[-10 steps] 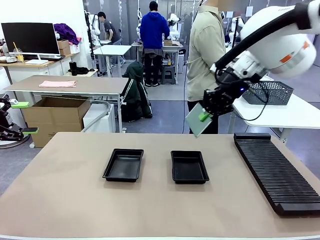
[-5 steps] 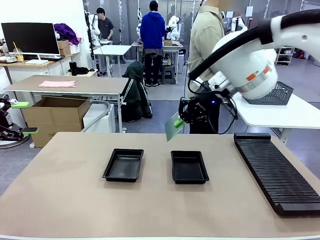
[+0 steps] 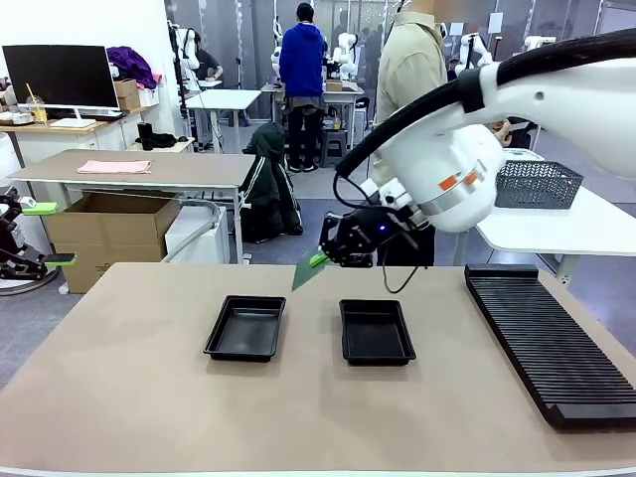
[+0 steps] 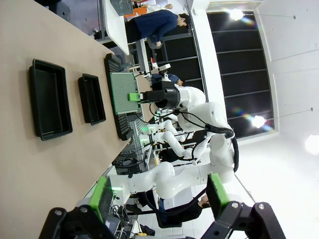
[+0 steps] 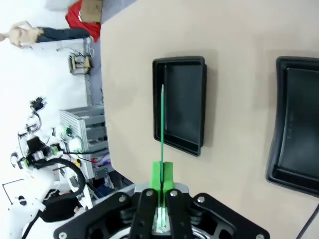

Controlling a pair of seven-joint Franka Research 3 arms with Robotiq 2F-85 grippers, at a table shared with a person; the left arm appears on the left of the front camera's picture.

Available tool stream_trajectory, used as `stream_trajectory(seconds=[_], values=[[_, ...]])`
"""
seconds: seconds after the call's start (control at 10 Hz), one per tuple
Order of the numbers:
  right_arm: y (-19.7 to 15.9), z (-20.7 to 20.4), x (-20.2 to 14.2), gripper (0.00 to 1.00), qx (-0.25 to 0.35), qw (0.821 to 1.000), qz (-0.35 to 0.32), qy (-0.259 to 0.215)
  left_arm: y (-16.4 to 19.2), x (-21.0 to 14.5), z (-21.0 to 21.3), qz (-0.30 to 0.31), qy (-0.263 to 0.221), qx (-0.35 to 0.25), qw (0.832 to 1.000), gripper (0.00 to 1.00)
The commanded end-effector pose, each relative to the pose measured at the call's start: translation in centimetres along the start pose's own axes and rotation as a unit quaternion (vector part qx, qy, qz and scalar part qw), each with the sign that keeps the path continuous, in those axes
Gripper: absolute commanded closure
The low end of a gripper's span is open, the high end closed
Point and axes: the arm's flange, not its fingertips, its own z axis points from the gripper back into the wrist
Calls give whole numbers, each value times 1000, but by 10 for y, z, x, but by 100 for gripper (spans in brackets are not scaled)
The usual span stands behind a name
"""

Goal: Inspect and transfer BCBs to ESD trays.
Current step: Pick up the Blank PCB from the PCB Rack and place it in the left ESD tray.

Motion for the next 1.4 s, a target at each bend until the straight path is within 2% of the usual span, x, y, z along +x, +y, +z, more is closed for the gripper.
stream_trajectory(seconds=[0.0, 0.6, 1.3], values=[[-2, -32, 4, 98, 39, 999, 0, -19, 0, -1, 0, 0, -1, 0, 1000, 0], [-6, -114, 12, 98, 89, 996, 10, -9, 0, -1, 0, 0, -1, 0, 1000, 0], [-31, -172, 14, 98, 90, 996, 11, -4, 0, -1, 0, 0, -1, 0, 1000, 0]])
